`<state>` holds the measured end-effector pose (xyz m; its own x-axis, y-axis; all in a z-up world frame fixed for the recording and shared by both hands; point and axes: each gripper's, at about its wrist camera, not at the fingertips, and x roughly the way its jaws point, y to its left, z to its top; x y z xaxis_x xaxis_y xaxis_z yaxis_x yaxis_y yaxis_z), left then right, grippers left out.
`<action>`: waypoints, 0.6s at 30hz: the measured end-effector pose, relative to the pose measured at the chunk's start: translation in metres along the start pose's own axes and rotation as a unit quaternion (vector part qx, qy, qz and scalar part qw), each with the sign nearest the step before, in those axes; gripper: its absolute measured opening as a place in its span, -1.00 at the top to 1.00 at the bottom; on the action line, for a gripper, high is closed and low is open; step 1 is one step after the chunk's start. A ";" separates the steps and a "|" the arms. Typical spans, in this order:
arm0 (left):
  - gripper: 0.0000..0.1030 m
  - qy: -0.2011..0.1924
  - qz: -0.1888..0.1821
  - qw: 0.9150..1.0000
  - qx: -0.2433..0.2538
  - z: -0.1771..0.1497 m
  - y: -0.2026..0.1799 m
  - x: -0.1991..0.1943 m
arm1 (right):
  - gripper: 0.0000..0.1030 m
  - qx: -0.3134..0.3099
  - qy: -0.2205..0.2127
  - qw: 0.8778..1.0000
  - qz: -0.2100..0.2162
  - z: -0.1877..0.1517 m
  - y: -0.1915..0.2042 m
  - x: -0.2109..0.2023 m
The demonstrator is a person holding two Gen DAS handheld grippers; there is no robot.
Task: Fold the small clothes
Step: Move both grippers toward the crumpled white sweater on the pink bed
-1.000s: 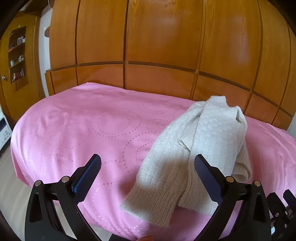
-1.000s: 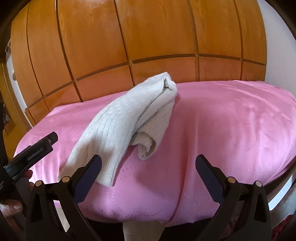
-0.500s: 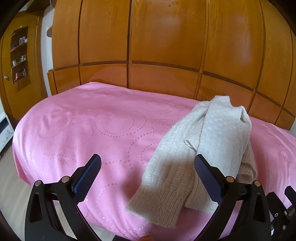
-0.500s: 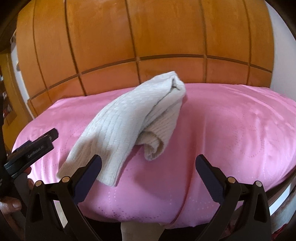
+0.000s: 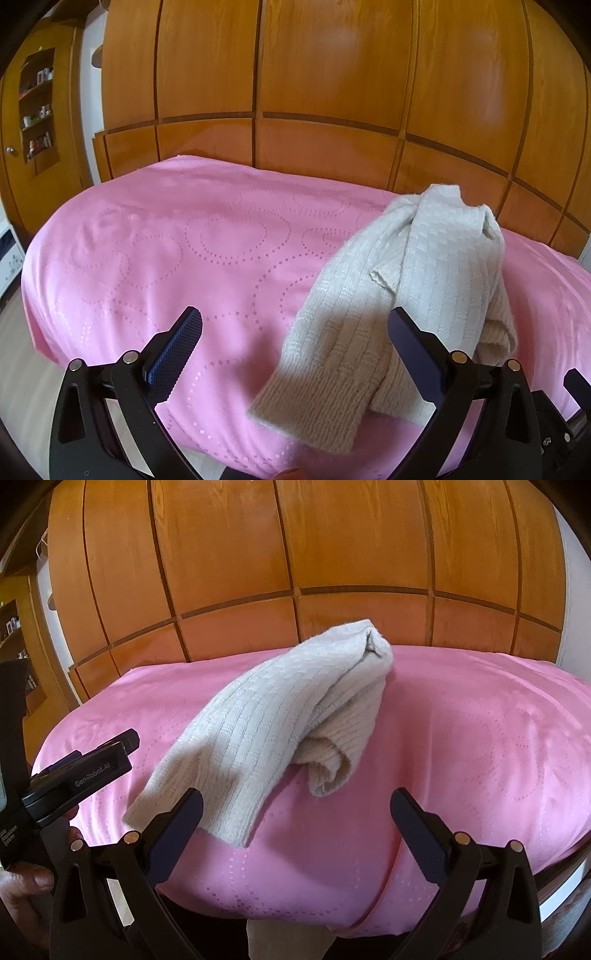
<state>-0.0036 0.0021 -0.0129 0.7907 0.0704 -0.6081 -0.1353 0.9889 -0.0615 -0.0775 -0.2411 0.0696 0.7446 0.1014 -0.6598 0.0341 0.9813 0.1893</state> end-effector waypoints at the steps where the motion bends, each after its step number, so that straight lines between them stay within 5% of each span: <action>1: -0.93 0.001 0.000 1.000 -0.001 0.000 0.000 0.001 | -0.96 0.000 0.001 1.000 0.002 0.000 0.000 0.001; 8: -0.93 0.013 -0.002 1.000 -0.015 0.000 0.013 0.010 | -0.92 0.008 0.014 1.000 0.024 0.004 -0.005 0.012; 15: -0.93 0.046 -0.029 0.997 -0.060 0.001 0.049 0.029 | -0.35 0.007 0.081 0.993 0.081 0.006 0.006 0.057; 18: -0.93 0.072 -0.030 0.994 -0.072 -0.005 0.062 0.042 | -0.27 0.017 0.131 0.986 0.102 0.004 0.013 0.088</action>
<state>0.0188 0.0657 -0.0462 0.7075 -0.0178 -0.7065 -0.1829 0.9610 -0.2074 -0.0088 -0.2203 0.0163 0.5406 0.3386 -0.7702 -0.0720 0.9307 0.3586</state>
